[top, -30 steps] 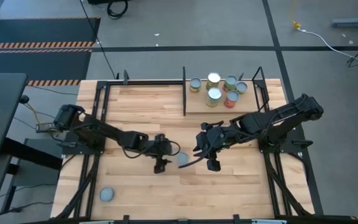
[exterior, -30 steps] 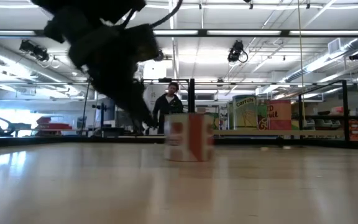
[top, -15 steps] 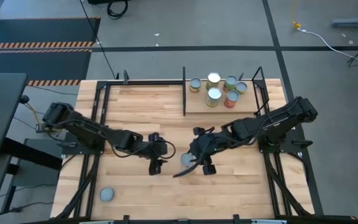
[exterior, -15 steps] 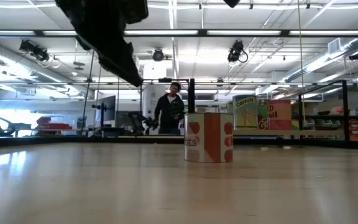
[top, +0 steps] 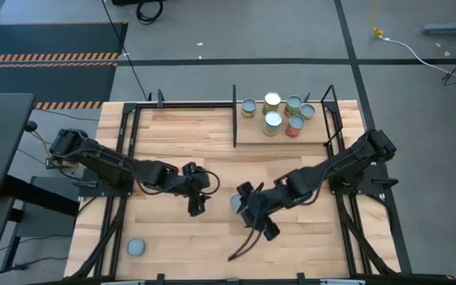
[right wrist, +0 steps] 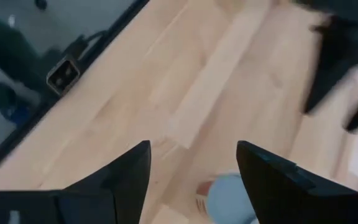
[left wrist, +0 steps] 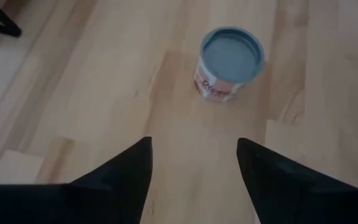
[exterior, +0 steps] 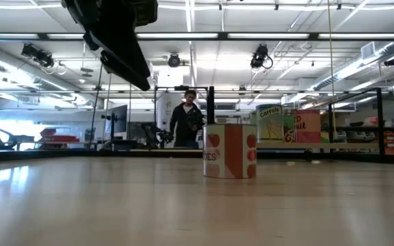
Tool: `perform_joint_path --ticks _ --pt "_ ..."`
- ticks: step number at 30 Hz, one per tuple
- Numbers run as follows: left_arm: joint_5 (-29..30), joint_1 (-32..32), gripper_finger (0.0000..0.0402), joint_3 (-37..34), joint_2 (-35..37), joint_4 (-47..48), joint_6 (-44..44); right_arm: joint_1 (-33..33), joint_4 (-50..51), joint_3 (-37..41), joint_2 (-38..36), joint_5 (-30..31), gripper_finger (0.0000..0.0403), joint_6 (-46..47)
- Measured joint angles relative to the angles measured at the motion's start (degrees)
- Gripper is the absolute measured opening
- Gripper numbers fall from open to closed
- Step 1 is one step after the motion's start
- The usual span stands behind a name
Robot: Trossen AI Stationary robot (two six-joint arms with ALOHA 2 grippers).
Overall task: Pick and place cans onto a shelf
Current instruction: Put the red/white can on the shelf
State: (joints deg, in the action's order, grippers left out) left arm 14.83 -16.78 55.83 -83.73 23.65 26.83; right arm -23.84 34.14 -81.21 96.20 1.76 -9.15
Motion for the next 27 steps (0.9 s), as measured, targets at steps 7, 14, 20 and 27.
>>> perform_joint_path --ticks 7,14,20,27 --pt "-0.57 0.22 0.0232 0.04 -0.17 -1.16 1.76 -2.40 -1.31 0.00 4.91 0.08 0.0238 -1.59" --pt "-4.05 0.22 0.0231 0.04 -0.07 3.17 6.16 -2.45 -2.35 0.02 8.36 1.42 0.0234 0.38" --pt "-2.70 -3.40 0.0231 -0.02 4.83 10.16 9.49 -1.41 -2.94 0.00 8.83 1.51 0.0233 0.37" --pt "4.50 -9.32 0.0230 0.02 8.64 12.89 12.64 0.07 -2.15 0.00 8.83 1.62 0.0233 0.37"
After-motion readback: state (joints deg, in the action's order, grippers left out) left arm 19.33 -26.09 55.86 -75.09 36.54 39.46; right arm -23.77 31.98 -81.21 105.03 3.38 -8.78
